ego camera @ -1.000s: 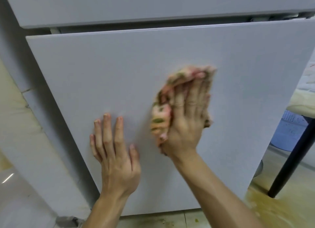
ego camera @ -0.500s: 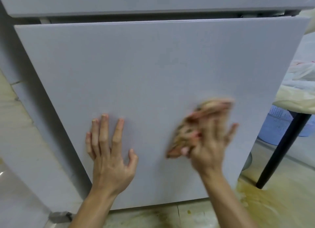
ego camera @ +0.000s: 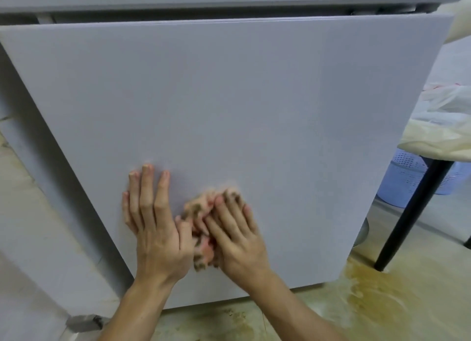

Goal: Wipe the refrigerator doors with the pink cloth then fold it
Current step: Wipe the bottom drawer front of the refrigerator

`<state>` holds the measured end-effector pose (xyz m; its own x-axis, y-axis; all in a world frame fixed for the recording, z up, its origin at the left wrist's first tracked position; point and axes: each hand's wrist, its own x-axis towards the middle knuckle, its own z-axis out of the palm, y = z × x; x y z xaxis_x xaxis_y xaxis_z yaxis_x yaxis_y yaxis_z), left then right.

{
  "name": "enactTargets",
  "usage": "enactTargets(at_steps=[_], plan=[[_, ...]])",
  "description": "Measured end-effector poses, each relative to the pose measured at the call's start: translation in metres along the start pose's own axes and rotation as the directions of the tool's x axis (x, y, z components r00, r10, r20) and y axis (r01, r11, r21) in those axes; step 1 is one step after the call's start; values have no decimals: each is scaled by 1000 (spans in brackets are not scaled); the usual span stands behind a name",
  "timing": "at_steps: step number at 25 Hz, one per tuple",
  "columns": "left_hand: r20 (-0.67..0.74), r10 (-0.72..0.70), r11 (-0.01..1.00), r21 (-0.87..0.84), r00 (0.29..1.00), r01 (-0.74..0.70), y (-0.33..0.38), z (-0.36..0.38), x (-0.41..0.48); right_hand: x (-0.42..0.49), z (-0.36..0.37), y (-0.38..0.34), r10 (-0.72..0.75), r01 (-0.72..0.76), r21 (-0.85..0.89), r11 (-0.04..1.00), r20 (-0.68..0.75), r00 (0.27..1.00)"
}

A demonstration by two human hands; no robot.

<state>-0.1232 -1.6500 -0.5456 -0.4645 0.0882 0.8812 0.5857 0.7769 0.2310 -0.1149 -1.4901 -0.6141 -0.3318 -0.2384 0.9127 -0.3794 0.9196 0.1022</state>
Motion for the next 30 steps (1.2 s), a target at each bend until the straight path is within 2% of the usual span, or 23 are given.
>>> enactTargets(at_steps=[2, 3, 5, 6, 8, 9, 11, 12, 13, 14, 16, 18, 21, 23, 25, 28, 30], plan=[[24, 48, 998, 31, 999, -49, 1, 4, -4, -37, -4, 13, -78, 80, -14, 997, 115, 990], [44, 75, 996, 55, 996, -77, 1, 7, -7, -47, -8, 21, -113, 116, -21, 993, 132, 985], [68, 93, 990, 100, 993, -99, 0, 12, -11, -55, -22, 41, -94, 97, -15, 995, 141, 986], [64, 83, 990, 110, 994, -90, 1, 13, -12, -60, -29, 55, -35, 39, -22, 999, 134, 990], [50, 69, 991, 110, 996, -74, 2, 14, -12, -65, -47, 82, 201, -198, -59, 978, 39, 979], [49, 71, 991, 111, 996, -77, 2, 14, -11, -58, -60, 86, 361, -361, -39, 932, -19, 932], [55, 83, 989, 115, 995, -89, 0, 12, -11, -26, -75, 92, 678, -671, 123, 731, -23, 735], [56, 83, 990, 112, 995, -89, 0, 11, -12, -4, -78, 93, 781, -761, 224, 608, 3, 625], [50, 75, 991, 111, 996, -80, -2, 9, -12, 23, -75, 93, 833, -788, 308, 532, -28, 552], [35, 60, 992, 109, 998, -63, -5, 6, -12, 48, -71, 86, 826, -758, 345, 554, -109, 554], [1, 31, 995, 90, 1000, -31, -12, 1, -8, 96, -59, 63, 697, -621, 320, 716, -263, 667], [-11, 26, 997, 68, 1000, -26, -21, -4, -4, 128, -39, 33, 548, -511, 199, 836, -326, 770], [-57, 16, 999, 45, 998, -13, -31, -9, -3, 158, -28, -16, 352, -332, 118, 936, -372, 859], [-102, -4, 999, 31, 995, 7, -37, -11, -2, 135, -14, -26, 174, -160, 73, 984, -271, 947], [-99, 3, 1000, 16, 995, -1, -41, -11, -3, 92, -6, -26, -12, 21, 78, 997, -114, 993], [-55, 12, 1000, 19, 998, -11, -37, -8, -9, 15, -5, -5, -186, 176, 90, 980, 110, 976], [-23, 34, 999, 33, 999, -33, -29, -4, -12, -31, -13, 23, -147, 143, 31, 989, 183, 972]])
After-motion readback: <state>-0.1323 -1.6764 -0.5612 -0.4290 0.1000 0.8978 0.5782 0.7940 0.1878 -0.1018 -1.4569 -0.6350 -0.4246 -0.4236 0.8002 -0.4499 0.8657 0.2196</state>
